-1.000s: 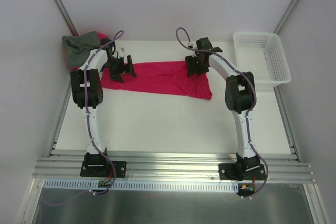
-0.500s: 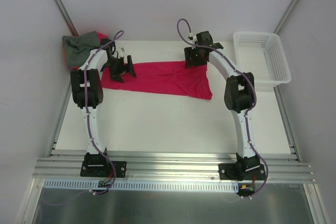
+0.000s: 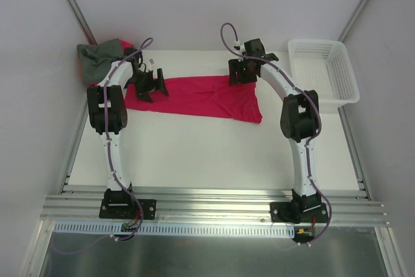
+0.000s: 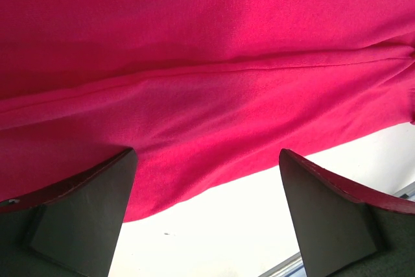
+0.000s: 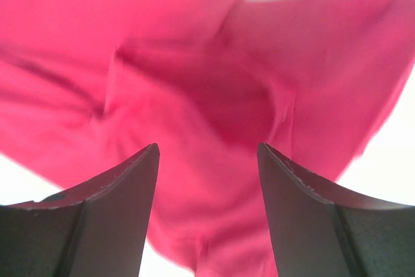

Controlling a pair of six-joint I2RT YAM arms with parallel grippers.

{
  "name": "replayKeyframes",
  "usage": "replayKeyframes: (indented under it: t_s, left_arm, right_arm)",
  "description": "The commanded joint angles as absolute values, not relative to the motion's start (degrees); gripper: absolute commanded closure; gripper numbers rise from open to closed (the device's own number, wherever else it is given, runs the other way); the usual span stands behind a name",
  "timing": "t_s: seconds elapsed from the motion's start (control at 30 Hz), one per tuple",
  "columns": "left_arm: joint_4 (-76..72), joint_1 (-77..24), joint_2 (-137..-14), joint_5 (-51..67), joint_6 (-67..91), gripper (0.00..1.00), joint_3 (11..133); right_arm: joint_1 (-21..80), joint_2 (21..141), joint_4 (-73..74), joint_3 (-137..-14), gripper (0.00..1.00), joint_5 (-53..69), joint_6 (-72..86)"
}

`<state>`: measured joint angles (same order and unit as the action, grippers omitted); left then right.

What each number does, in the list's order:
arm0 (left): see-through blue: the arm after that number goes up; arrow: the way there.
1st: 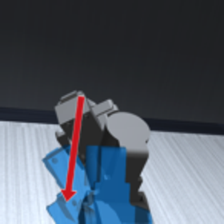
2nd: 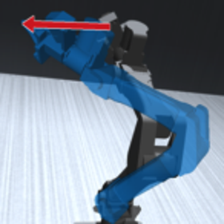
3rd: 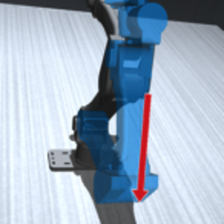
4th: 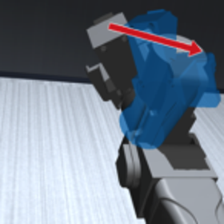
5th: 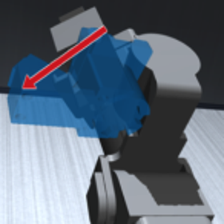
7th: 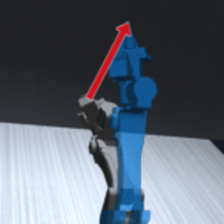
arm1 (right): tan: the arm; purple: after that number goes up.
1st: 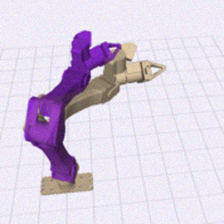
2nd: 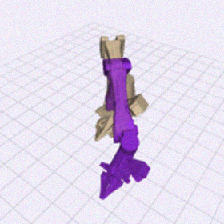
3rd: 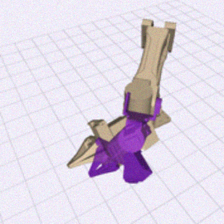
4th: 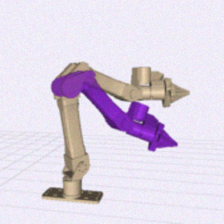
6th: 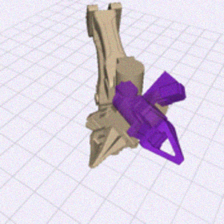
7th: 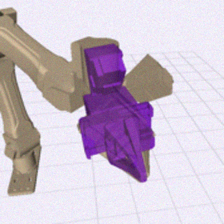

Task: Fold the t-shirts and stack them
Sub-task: Fold the other side of the tshirt into a rectangle

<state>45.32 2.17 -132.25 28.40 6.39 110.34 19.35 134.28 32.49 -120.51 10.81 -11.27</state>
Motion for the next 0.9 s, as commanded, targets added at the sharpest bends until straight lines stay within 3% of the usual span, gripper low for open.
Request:
replayKeyframes:
  t_s: [0.0, 0.27, 0.87]
  left_arm:
    - [47.02, 1.58, -128.41, 28.21, 5.54, 0.07, 110.04]
    - [47.02, 2.11, -128.23, 29.27, 6.42, 0.06, 110.48]
    - [47.02, 2.37, -127.0, 28.04, 5.89, 0.06, 108.81]
  right_arm:
    - [19.6, 123.76, 34.1, -117.52, 0.34, 13.18, -9.76]
    - [20.65, 119.35, 34.72, -113.29, 0.34, 13.45, -9.05]
    - [21.88, 132.53, 35.16, -116.98, 0.33, 13.36, -7.91]
